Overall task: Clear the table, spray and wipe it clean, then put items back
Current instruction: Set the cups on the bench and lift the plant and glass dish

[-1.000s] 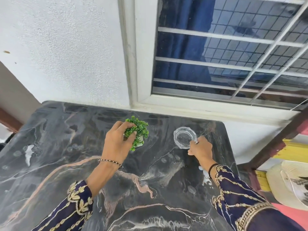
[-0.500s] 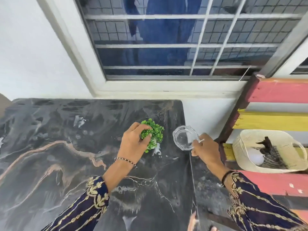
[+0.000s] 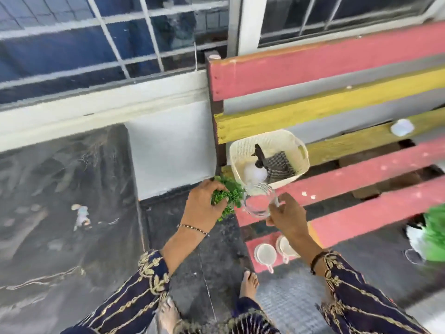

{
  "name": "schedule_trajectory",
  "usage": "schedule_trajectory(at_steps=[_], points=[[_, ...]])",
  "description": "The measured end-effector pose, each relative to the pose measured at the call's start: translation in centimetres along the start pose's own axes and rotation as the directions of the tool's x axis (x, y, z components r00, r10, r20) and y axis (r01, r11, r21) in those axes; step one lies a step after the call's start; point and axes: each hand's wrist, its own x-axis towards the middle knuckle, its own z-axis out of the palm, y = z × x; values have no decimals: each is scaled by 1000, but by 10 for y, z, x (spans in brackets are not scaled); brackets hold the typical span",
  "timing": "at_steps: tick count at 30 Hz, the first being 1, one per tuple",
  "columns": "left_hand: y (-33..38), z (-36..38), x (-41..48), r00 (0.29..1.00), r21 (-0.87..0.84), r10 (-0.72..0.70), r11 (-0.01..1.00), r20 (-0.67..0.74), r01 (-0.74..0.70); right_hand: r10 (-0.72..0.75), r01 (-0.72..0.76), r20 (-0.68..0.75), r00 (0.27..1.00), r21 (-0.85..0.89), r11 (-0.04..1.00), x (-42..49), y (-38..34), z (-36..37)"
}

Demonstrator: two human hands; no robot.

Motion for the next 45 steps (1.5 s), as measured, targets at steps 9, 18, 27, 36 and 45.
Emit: schedule_trajectory(at_steps=[9,18,27,36,45], points=[[23,152,28,937,4,116,992,330,-125,346,-347,-167,923,21,937,15,151,-42],[-3,247,49,922,39,99,992,374,-123,546,-551,-192,815,33,834,54,235,-22],[-9,277,57,932,12,91,995,351,-101,589,-589,-144,795,42,807,74,268,-8],[6,296,65,926,-29,126,992,356,-124,457,-482,-180,871,-140,865,77,268,-29],[30,327,102,917,-34,184,982,353,-184,155,-167,-152,976,-68,984,126,225,-39]])
